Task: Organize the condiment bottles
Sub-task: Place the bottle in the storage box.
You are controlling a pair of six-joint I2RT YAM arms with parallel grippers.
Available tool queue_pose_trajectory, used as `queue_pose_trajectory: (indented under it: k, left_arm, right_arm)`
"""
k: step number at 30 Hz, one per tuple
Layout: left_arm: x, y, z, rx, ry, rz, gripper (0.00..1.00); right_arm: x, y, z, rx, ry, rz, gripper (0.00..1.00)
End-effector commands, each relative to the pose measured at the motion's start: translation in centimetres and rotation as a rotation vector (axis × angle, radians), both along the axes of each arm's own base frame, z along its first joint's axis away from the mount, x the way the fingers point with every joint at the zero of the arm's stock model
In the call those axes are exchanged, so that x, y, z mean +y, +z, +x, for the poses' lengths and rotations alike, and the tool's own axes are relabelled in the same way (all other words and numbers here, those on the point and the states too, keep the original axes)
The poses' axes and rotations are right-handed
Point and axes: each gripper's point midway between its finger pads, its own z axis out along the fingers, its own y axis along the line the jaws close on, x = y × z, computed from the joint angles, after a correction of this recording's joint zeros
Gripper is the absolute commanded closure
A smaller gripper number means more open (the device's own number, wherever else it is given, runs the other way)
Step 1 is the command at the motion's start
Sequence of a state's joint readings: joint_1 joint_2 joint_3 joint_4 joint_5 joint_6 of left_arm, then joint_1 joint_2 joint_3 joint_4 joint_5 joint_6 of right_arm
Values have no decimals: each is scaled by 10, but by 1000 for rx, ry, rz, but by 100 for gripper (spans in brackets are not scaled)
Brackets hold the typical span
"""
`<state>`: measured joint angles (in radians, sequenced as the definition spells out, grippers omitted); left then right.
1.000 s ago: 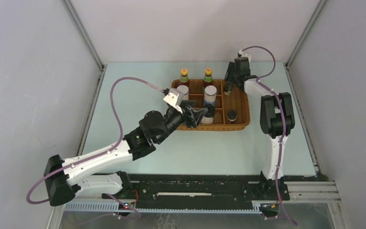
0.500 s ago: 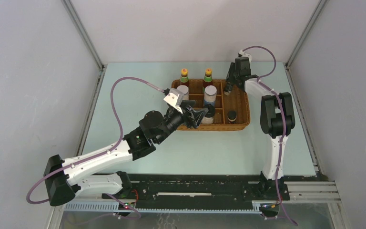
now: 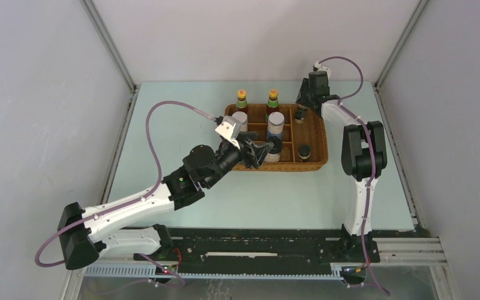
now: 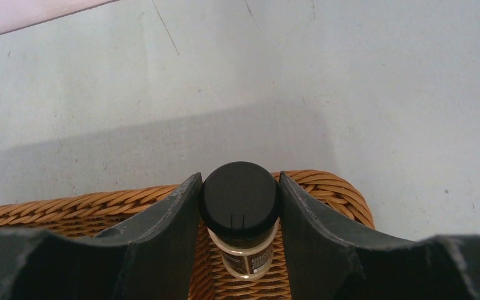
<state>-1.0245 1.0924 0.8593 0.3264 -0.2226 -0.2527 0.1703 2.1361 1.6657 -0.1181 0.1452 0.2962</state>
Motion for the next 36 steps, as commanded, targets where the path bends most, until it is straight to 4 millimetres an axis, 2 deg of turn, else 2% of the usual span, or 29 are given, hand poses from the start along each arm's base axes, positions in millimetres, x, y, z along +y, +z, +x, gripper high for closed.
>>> queue_pose_trajectory:
  k: [1,15,36]
  left_arm:
    - [-1,19,-1,-17,-13,-50,34]
    - [0,20,-5,-4,-26,-78,34]
    - [6,17,-11,12,-35,-87,34]
  right_arm:
    - [-3,25,9,-54,-11,10,45]
    - [-2,36,-1,-73,-2,2,54]
    - [10,58,-15,-111,15,-36,54]
